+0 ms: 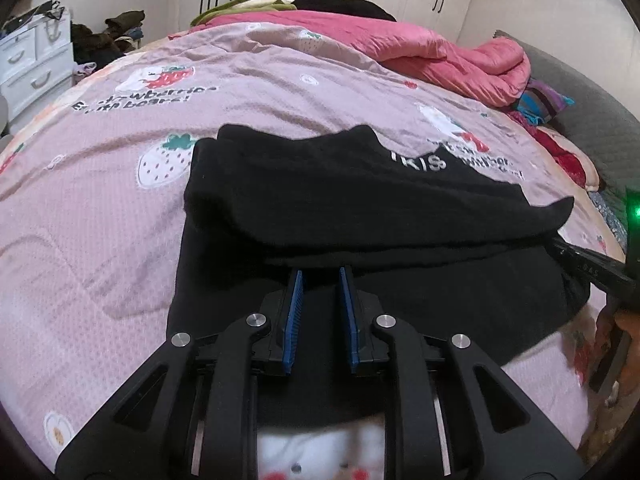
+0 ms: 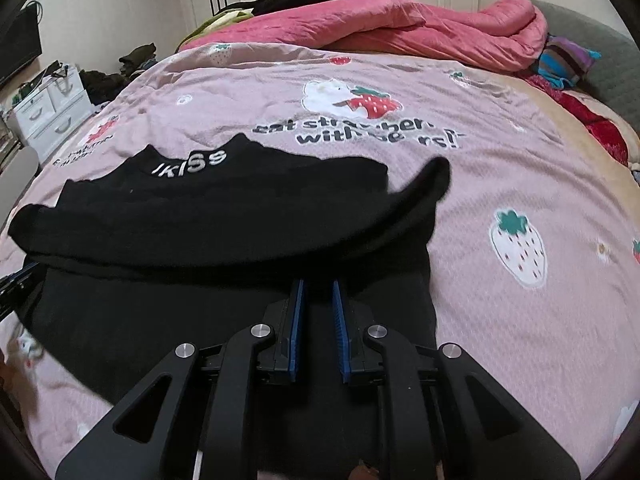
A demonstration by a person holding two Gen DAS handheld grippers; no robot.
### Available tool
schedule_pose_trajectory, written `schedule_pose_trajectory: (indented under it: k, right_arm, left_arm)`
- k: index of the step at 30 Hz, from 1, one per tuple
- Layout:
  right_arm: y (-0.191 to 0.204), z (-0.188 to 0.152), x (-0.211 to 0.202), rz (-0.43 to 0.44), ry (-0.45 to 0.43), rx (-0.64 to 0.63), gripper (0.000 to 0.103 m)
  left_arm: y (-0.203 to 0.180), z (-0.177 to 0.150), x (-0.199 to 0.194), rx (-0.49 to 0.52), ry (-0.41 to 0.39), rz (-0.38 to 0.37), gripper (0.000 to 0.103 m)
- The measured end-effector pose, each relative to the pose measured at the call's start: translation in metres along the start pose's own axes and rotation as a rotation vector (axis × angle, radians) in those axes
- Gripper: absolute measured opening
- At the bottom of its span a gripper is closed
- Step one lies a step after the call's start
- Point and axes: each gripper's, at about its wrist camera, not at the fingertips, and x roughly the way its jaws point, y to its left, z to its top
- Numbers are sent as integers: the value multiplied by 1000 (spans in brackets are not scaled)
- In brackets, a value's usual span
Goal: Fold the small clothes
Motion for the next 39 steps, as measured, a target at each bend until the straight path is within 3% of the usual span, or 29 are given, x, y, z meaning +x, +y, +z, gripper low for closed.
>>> schedule_pose_trajectory:
  k: [14, 27, 30, 33, 37, 38, 39]
  right_arm:
    - [-11, 34, 19, 89, -19, 97, 14]
    - [-36, 53, 23, 64, -75, 162, 14]
    - [-44, 54, 19, 27, -82, 163, 29]
    - [-50, 53, 18, -14, -77, 158, 41]
    - [-59, 51, 30, 1, -14, 165, 52]
    - [-60, 49, 33, -2, -7, 173, 52]
    - [-61, 47, 35, 0, -4, 181, 51]
  left_arm:
    - [17, 43, 29, -70, -59, 17, 13]
    - [44, 76, 17, -136, -165, 26, 31]
    - [51, 75, 21, -149, -132, 37, 41]
    - [61, 71, 33, -184, -60, 56, 46]
    - [68, 67, 42, -207, -26, 50, 45]
    - [66, 65, 41, -203, -34, 47, 38]
    - [64, 65, 40, -194, -43, 41, 20]
